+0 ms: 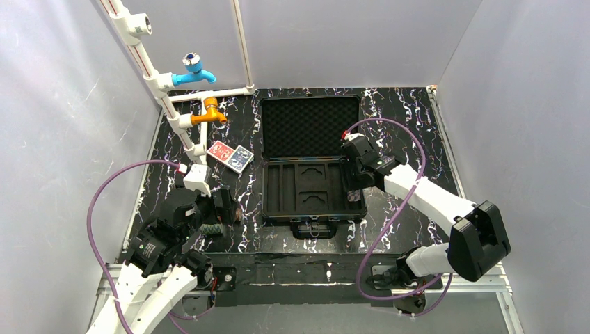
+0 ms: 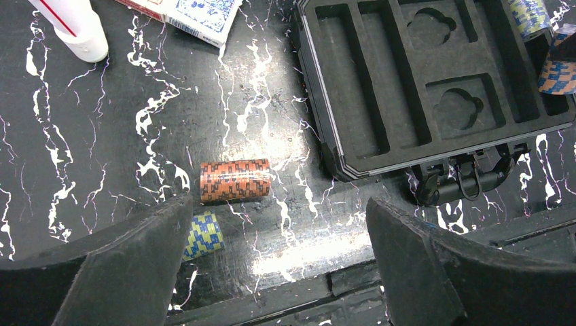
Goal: Pack up texas hold em set
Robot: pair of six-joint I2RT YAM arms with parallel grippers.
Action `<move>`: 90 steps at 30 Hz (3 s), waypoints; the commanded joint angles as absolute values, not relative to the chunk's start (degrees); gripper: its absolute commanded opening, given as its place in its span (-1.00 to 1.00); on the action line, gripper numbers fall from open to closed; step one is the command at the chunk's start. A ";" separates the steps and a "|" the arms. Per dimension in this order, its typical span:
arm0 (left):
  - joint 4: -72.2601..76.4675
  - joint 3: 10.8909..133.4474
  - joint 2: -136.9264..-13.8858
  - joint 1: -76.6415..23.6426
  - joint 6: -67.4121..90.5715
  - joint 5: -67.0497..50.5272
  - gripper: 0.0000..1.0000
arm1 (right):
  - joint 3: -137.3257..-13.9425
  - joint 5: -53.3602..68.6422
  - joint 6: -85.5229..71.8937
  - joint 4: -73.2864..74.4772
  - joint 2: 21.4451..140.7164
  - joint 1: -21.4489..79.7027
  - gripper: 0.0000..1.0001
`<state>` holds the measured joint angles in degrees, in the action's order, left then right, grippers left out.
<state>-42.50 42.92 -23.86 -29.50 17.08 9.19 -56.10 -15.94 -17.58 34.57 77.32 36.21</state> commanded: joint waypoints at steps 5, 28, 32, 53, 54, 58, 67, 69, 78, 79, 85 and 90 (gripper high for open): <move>-43.52 44.37 -23.90 -29.84 16.79 10.02 0.99 | -57.66 -19.69 -17.30 32.52 77.84 37.43 -0.97; -43.47 44.38 -23.77 -29.79 16.81 10.09 0.99 | -58.85 -22.54 -18.68 32.55 80.28 37.79 -0.97; -43.51 44.30 -23.23 -29.84 16.79 10.19 0.99 | -58.92 -23.09 -18.81 32.62 80.08 37.86 -0.89; -43.51 44.36 -24.05 -29.82 16.79 10.11 0.99 | -59.26 -24.85 -18.72 32.12 76.42 37.86 0.38; -43.51 44.38 -24.11 -29.80 16.79 10.11 0.99 | -59.28 -24.87 -18.73 32.28 76.13 37.88 0.40; -43.51 44.38 -24.08 -29.80 16.79 10.11 0.99 | -59.40 -24.43 -19.04 33.22 74.85 37.88 0.41; -43.50 44.38 -23.97 -29.80 16.80 10.11 0.99 | -54.91 -20.26 -21.88 34.08 71.49 38.10 -0.01; -43.48 44.38 -23.99 -29.79 16.79 10.11 0.99 | -53.94 -19.41 -22.68 34.17 71.37 38.38 -0.14; -43.58 44.38 -23.71 -29.80 16.81 10.20 0.99 | -49.83 -17.31 -25.22 34.26 70.83 39.45 -0.47; -43.54 44.38 -23.71 -29.79 16.79 10.22 0.99 | -49.42 -17.17 -25.37 34.05 70.90 39.46 -0.49; -43.51 44.38 -23.82 -29.79 16.81 10.28 0.99 | -48.39 -16.78 -25.98 33.20 71.99 39.46 -0.60; -43.55 44.31 -23.76 -29.80 16.84 10.33 0.99 | -48.08 -16.92 -26.02 32.49 72.96 39.46 -0.61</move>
<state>-42.52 42.92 -23.64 -29.50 17.10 9.63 -49.41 -17.89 -25.10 33.93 72.16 39.13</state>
